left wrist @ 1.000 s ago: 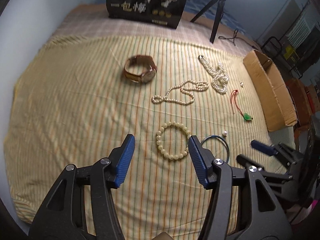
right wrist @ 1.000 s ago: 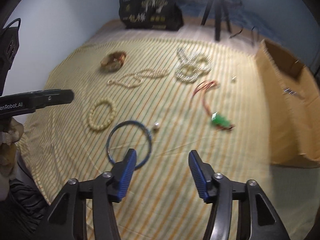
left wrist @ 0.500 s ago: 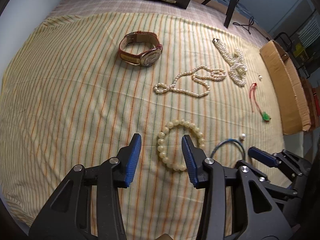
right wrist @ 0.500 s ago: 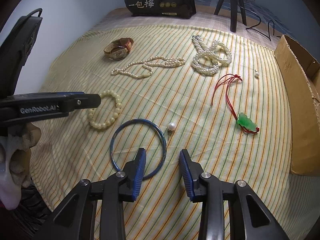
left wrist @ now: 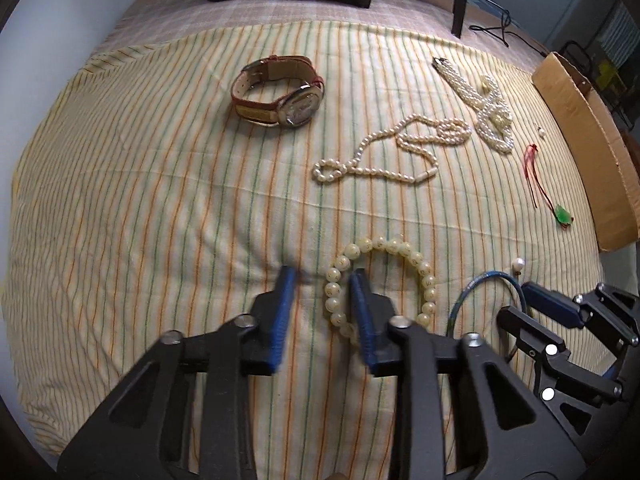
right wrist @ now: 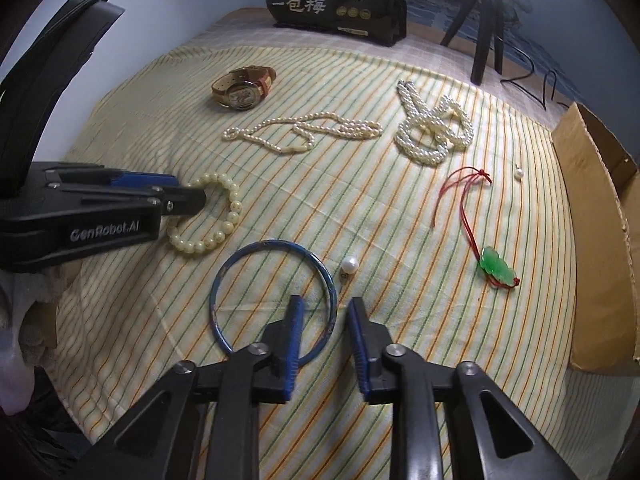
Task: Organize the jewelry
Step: 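Grasp the cream bead bracelet with the left tool while the right tool grasps the blue bangle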
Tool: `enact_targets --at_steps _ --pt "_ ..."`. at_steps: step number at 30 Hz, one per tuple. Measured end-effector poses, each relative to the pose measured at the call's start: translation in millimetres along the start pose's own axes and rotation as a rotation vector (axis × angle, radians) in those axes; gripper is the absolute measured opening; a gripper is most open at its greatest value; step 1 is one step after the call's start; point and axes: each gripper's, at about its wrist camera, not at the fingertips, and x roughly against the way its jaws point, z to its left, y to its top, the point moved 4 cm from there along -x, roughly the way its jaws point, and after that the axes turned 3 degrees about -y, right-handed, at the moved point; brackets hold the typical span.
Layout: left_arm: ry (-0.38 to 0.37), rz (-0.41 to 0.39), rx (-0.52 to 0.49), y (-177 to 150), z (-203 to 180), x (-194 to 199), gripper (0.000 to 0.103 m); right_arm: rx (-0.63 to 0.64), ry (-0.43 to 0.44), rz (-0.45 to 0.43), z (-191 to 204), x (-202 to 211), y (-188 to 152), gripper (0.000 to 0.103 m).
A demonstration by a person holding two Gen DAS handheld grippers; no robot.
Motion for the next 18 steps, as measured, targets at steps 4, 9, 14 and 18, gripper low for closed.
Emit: enact_targets --at_steps 4,9,14,18 --pt "-0.026 -0.003 0.026 3.1 3.0 0.3 0.006 -0.008 0.013 -0.007 -2.0 0.4 0.8 0.004" --pt "-0.067 -0.017 0.063 4.2 6.9 7.8 0.005 -0.069 0.078 -0.015 -7.7 7.0 0.1 0.001" --pt "-0.105 -0.068 0.065 7.3 0.3 28.9 0.005 -0.108 0.144 -0.043 -9.2 21.9 4.2 0.001" --pt "-0.138 -0.11 0.049 7.5 -4.6 48.0 0.005 -0.104 0.162 -0.081 -6.9 37.4 9.8 0.001"
